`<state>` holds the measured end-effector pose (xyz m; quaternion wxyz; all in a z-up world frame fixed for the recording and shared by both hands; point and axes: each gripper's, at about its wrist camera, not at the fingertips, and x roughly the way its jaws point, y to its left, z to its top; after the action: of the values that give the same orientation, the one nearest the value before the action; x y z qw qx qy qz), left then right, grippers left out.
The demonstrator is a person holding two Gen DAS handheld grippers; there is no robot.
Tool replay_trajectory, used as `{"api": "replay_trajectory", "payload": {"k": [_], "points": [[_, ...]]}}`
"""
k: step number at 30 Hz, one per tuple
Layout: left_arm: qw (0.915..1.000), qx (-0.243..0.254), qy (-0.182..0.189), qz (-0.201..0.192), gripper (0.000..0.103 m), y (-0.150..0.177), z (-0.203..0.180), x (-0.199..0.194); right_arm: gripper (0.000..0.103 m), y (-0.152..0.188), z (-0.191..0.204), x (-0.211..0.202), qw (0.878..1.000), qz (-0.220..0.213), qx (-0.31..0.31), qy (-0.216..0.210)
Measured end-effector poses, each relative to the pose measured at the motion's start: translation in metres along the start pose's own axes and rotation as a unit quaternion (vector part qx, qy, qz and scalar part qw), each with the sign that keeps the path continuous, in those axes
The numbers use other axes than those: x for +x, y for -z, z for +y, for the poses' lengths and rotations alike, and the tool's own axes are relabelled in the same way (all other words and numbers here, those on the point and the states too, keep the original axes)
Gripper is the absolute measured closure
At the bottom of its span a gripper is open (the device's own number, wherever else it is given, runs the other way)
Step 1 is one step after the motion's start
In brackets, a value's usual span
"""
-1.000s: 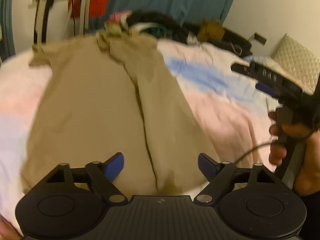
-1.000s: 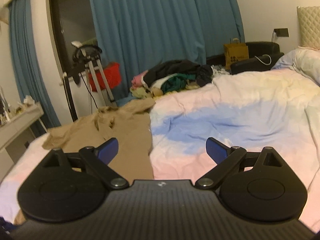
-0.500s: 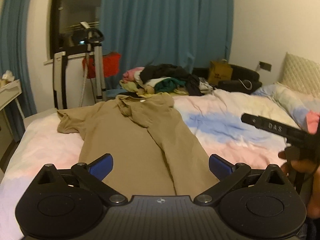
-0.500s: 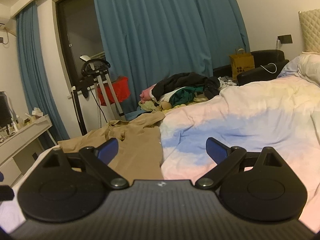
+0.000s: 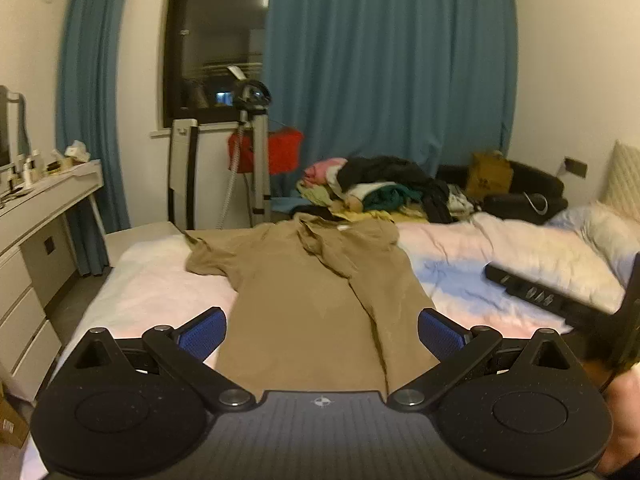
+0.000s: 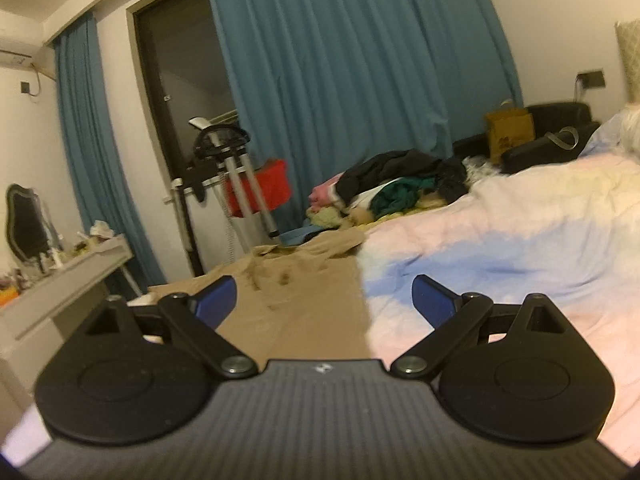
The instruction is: Fold clothes
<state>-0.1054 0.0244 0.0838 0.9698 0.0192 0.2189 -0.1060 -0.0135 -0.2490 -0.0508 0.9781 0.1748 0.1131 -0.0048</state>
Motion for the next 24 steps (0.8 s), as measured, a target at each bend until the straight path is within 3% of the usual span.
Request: {"api": "replay_trajectory", "payload": {"k": [4,10,18,24], "points": [[0.9994,-0.009,-0.029,-0.019,0.000,-0.020,0.016,-0.026,0.007,-0.008,0.051,-0.001,0.999,0.032,-0.018,-0.019],[0.9966,-0.024,-0.062,-0.049,0.000,-0.046,0.030,-0.044,0.007,-0.030,0.099,-0.012,0.999,0.040,0.002,-0.018],[0.9955,-0.042,-0.049,-0.070,0.000,-0.062,0.030,-0.022,0.007,-0.047,0.109,-0.021,1.000,0.006,-0.014,0.001],[0.9970,-0.040,-0.023,-0.062,0.000,-0.060,0.027,0.027,0.007,-0.058,0.095,-0.010,1.000,-0.011,-0.004,0.023]]}}
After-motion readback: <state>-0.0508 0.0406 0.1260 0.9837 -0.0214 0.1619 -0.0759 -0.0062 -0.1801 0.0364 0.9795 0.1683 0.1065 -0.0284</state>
